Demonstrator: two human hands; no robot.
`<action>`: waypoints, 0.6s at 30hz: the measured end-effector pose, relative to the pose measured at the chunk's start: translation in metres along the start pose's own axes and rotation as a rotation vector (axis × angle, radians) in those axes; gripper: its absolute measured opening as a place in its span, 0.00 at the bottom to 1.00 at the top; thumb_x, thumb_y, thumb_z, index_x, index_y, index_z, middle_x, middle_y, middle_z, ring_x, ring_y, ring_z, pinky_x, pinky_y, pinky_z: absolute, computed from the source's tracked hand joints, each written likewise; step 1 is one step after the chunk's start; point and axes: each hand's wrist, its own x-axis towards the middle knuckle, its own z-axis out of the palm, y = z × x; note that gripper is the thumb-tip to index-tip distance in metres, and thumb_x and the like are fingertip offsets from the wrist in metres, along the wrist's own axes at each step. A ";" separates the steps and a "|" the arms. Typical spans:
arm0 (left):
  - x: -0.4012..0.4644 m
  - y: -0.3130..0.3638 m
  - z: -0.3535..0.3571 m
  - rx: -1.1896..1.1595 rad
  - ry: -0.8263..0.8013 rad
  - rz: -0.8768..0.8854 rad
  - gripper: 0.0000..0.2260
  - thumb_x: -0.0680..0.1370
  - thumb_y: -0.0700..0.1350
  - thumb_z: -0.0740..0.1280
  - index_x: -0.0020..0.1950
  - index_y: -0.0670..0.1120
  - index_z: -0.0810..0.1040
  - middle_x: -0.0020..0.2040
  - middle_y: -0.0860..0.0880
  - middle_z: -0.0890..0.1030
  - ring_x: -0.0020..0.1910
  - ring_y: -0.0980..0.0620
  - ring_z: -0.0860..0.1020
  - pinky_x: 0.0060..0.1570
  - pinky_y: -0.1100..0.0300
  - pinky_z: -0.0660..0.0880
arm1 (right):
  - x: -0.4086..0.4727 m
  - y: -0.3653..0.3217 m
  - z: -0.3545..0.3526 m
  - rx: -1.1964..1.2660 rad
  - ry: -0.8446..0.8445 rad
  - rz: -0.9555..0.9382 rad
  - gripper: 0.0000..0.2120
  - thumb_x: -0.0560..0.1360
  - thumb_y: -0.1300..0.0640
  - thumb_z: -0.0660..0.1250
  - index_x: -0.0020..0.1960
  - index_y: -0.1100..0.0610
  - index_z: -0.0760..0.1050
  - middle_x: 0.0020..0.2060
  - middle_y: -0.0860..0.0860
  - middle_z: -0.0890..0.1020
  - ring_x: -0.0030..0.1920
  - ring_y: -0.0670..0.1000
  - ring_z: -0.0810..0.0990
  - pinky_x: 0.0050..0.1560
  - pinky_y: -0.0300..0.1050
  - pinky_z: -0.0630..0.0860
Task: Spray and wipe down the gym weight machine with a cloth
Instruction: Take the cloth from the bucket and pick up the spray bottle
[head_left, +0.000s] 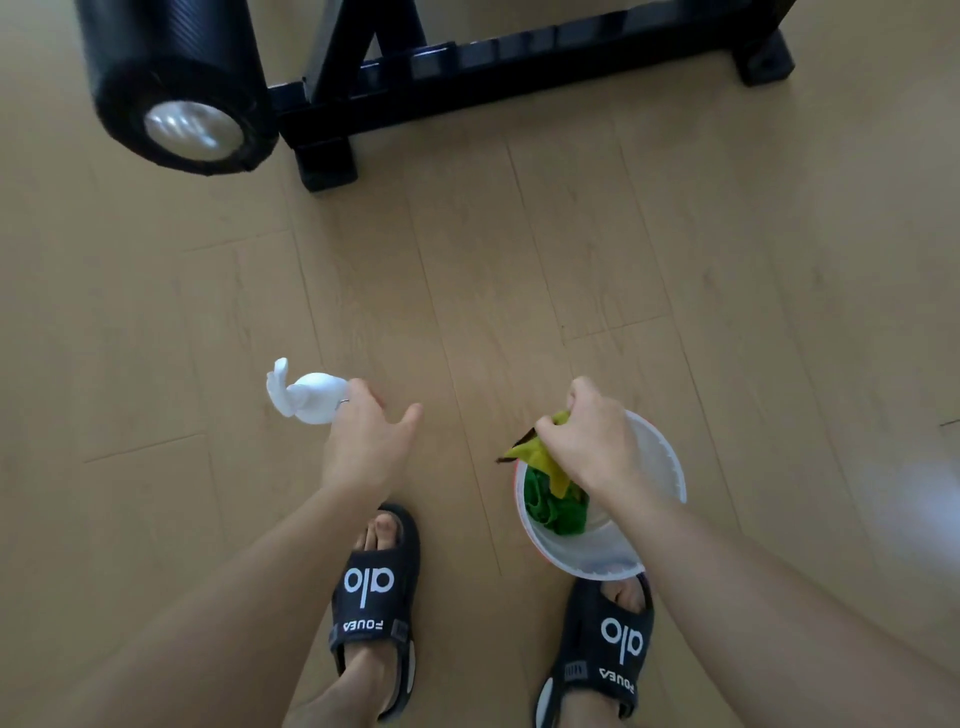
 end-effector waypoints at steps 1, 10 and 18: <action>-0.001 0.000 -0.009 -0.041 0.045 -0.025 0.17 0.81 0.50 0.70 0.59 0.40 0.69 0.55 0.41 0.77 0.45 0.43 0.74 0.47 0.49 0.74 | -0.002 -0.014 -0.004 0.057 -0.022 -0.003 0.12 0.72 0.52 0.65 0.40 0.52 0.61 0.33 0.50 0.72 0.32 0.51 0.69 0.30 0.47 0.65; 0.034 -0.043 -0.062 -0.138 0.234 -0.175 0.36 0.77 0.50 0.74 0.79 0.45 0.59 0.71 0.40 0.70 0.66 0.37 0.74 0.57 0.44 0.75 | 0.002 -0.107 0.035 0.588 -0.339 0.099 0.22 0.72 0.52 0.74 0.61 0.54 0.68 0.46 0.46 0.71 0.43 0.44 0.71 0.35 0.40 0.67; 0.059 -0.057 -0.055 -0.163 0.277 -0.122 0.07 0.80 0.41 0.67 0.57 0.40 0.79 0.56 0.38 0.79 0.46 0.37 0.80 0.38 0.53 0.73 | 0.013 -0.117 0.062 0.751 -0.437 0.256 0.23 0.69 0.51 0.76 0.62 0.51 0.74 0.57 0.54 0.77 0.57 0.56 0.77 0.59 0.57 0.78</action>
